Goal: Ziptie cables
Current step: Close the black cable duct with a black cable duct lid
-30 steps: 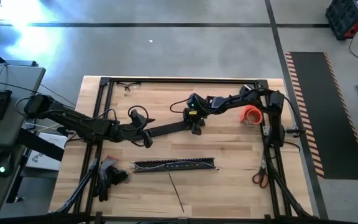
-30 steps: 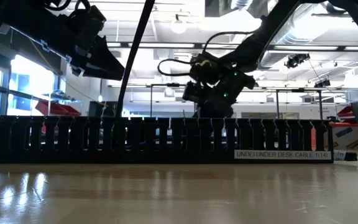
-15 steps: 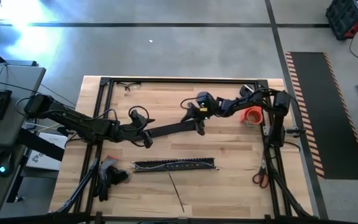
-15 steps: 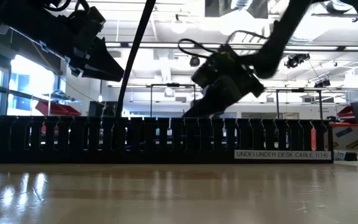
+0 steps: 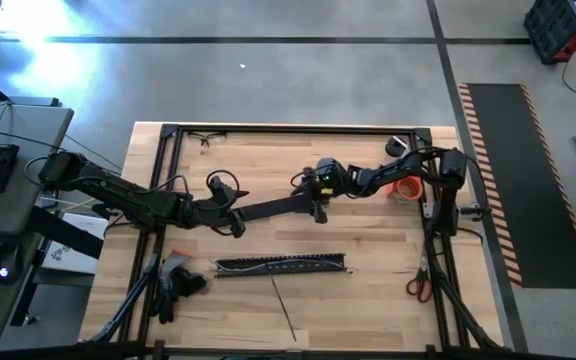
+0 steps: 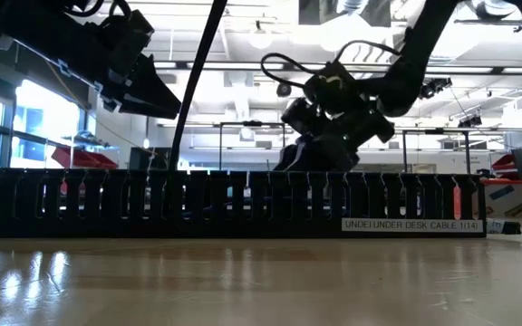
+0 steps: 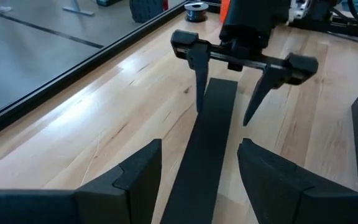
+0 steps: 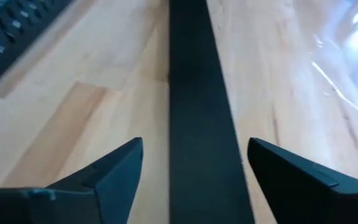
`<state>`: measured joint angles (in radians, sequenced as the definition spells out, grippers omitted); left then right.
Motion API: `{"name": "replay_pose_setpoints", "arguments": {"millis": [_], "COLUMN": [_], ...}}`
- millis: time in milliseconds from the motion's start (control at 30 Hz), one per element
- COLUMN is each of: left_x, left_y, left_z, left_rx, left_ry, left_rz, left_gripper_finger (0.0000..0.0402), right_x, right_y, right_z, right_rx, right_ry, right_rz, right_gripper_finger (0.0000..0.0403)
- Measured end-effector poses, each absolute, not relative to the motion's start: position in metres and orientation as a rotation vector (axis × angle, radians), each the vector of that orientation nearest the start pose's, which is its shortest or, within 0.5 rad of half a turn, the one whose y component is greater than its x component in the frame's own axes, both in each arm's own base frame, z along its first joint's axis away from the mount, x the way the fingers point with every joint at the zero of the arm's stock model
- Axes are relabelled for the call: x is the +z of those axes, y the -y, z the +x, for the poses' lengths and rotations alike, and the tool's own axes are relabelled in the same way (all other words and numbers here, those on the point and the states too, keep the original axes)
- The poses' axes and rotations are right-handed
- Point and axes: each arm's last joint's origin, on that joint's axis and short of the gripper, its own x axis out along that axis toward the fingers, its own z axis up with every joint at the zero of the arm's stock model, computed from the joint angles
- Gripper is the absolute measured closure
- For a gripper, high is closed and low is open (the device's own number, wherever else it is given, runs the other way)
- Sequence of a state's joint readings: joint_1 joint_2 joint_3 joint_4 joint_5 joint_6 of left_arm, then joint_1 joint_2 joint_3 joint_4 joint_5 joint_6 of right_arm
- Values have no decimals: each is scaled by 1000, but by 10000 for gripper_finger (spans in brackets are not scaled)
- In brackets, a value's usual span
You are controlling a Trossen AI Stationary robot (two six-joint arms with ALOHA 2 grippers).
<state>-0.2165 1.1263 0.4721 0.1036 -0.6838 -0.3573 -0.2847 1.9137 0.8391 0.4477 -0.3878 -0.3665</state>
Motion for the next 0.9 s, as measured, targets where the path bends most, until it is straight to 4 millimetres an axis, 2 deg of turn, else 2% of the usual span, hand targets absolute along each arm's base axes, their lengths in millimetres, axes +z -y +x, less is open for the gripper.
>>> {"name": "replay_pose_setpoints", "arguments": {"millis": [200, 300, 533, 700, 900], "left_x": [193, 193, 194, 194, 194], "left_y": [28, 28, 28, 28, 28], "left_z": [213, 213, 213, 213, 213], "left_rx": [537, 538, 543, 543, 544], "left_ry": [-409, -408, -402, -402, -401], "left_rz": [-102, -102, -107, -108, -110], "left_gripper_finger": [213, 213, 213, 213, 213], "right_x": [108, 99, 82, 80, 62], "right_y": [90, 91, 98, 97, 93], "right_z": [344, 343, 340, 339, 333], "right_rx": [137, 148, 161, 164, 179], "right_ry": [-594, -626, -672, -696, -733], "right_rz": [-192, -184, -101, -88, -72], "right_gripper_finger": [67, 53, 58, 73, 78]}}
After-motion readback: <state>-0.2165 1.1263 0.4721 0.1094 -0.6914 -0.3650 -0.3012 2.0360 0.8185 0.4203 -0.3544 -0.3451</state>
